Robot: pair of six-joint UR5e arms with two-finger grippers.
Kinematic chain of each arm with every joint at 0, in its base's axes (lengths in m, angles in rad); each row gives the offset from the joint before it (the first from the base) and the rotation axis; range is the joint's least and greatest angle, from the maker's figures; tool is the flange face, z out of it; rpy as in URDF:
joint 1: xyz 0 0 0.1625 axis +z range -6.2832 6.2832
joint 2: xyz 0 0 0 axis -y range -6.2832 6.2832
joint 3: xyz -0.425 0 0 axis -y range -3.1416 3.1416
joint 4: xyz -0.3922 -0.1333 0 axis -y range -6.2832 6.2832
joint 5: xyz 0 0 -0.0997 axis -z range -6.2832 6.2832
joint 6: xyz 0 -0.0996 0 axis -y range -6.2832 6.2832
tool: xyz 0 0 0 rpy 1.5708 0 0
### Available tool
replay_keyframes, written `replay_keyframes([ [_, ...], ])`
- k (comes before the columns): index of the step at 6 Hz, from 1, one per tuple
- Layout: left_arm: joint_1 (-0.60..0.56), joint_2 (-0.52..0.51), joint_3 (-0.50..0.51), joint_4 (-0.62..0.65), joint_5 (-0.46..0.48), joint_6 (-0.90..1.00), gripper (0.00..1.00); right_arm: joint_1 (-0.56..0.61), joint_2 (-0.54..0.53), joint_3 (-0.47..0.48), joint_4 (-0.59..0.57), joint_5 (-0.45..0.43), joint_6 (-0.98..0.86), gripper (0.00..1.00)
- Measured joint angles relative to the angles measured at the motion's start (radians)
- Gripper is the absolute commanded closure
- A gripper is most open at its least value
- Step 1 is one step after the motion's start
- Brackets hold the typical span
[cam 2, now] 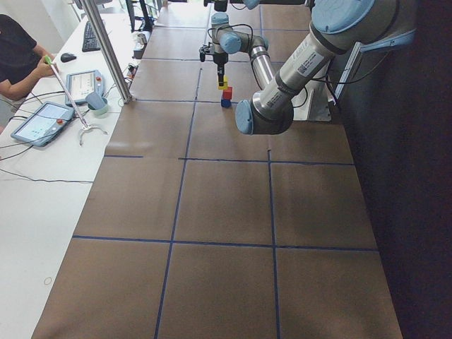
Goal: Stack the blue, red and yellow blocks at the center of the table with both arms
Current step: 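Lower the yellow block onto the red block and open the left gripper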
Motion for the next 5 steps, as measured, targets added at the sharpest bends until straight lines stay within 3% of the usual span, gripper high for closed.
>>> replay_keyframes([
  [4,0.022,0.003,-0.001,0.000,0.001,-0.011,0.98,0.000,0.000,0.000,0.000,0.000,0.001,0.00],
  [5,0.023,0.003,-0.001,0.000,0.001,-0.012,0.83,0.000,0.000,0.000,0.000,0.000,0.001,0.00],
])
